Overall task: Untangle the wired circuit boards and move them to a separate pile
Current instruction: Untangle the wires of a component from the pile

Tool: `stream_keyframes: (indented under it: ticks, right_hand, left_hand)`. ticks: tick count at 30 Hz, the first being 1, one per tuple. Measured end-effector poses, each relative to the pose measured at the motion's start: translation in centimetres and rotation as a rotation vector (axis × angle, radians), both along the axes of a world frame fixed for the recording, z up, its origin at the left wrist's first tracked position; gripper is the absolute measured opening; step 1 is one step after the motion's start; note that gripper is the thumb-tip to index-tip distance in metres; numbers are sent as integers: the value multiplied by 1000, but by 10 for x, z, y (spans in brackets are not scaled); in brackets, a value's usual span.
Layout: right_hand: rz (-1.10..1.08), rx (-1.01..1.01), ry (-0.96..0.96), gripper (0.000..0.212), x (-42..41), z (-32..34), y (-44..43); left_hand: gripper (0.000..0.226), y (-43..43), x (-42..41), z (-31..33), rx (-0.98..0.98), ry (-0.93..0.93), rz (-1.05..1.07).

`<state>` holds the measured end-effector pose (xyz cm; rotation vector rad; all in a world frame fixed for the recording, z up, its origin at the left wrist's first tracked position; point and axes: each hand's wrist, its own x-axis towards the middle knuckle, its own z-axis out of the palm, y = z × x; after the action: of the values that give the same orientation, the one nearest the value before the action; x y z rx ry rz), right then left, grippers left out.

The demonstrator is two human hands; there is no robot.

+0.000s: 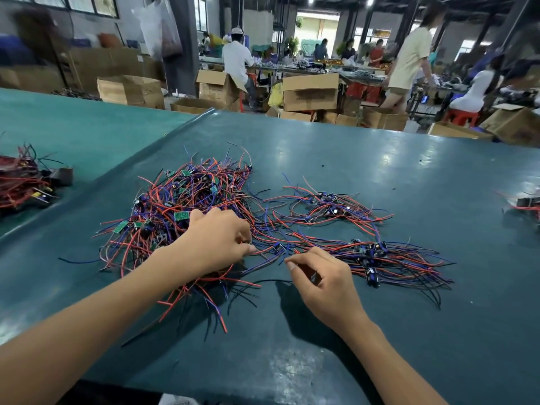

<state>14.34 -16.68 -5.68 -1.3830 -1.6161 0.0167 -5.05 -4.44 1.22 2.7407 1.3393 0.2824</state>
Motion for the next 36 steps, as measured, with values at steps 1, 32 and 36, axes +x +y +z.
stream_keyframes:
  ticks: [1, 32, 36]
  right_hand:
    - [-2, 2, 6, 12, 0, 0, 0]
    - [-21, -13, 33, 9, -1, -1, 1]
    - [-22, -32, 24, 6, 0, -1, 0]
  left_hand:
    - [21, 0, -2, 4, -37, -73, 23]
    - [3, 10, -10, 47, -500, -226, -198]
    - [5, 16, -23, 72, -589, -381, -134]
